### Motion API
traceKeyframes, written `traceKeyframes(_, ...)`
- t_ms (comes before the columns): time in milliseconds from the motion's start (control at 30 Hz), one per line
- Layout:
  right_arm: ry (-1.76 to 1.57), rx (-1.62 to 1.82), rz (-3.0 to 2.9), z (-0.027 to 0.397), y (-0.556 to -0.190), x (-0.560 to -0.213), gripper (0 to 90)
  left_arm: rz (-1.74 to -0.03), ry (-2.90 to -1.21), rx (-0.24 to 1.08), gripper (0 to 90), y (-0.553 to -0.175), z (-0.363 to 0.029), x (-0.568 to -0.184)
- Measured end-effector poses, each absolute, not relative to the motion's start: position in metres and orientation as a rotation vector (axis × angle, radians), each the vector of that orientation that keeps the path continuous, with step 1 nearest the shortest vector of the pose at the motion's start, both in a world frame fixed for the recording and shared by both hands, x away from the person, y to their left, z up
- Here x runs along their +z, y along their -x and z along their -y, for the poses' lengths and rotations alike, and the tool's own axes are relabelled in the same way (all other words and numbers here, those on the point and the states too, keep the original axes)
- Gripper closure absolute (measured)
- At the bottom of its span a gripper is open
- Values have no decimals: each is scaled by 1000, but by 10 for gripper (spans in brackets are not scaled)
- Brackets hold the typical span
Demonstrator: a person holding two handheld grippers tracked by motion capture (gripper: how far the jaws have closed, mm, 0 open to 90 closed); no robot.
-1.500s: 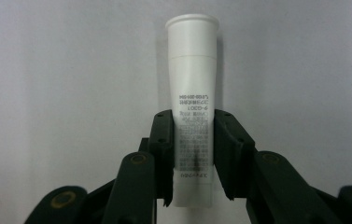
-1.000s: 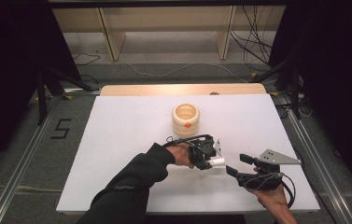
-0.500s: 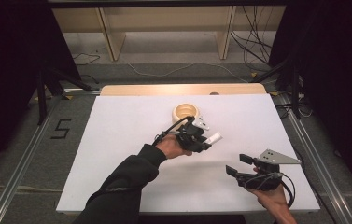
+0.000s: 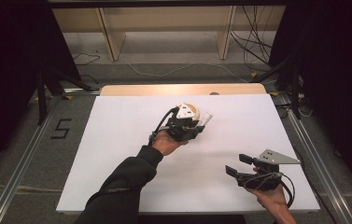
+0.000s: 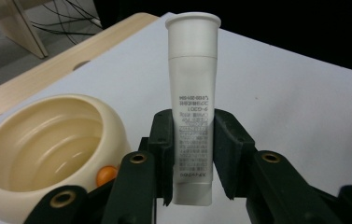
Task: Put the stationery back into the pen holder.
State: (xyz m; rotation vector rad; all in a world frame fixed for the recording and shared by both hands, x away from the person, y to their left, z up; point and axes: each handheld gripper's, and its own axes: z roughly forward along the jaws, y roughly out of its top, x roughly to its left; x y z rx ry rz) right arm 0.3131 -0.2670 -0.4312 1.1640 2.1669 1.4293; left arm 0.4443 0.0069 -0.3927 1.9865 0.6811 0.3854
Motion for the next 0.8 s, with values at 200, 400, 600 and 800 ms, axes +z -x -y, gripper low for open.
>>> traceKeyframes(200, -1160, 1426, -2171, 267, -313, -431, 262, -730, -1872, 473, 700, -447, -15, -390)
traceKeyframes(400, -1161, 1430, -2170, 267, -313, -431, 262, -776, -1776, 514, 700, -452, -22, -389)
traceKeyframes(600, -1158, 1434, -2167, 267, -313, -431, 262, -795, -1732, 541, 700, -457, -26, -390)
traceKeyframes(800, -1158, 1433, -2170, 266, -313, -431, 262, -806, -1695, 576, 700, -463, -30, -391)
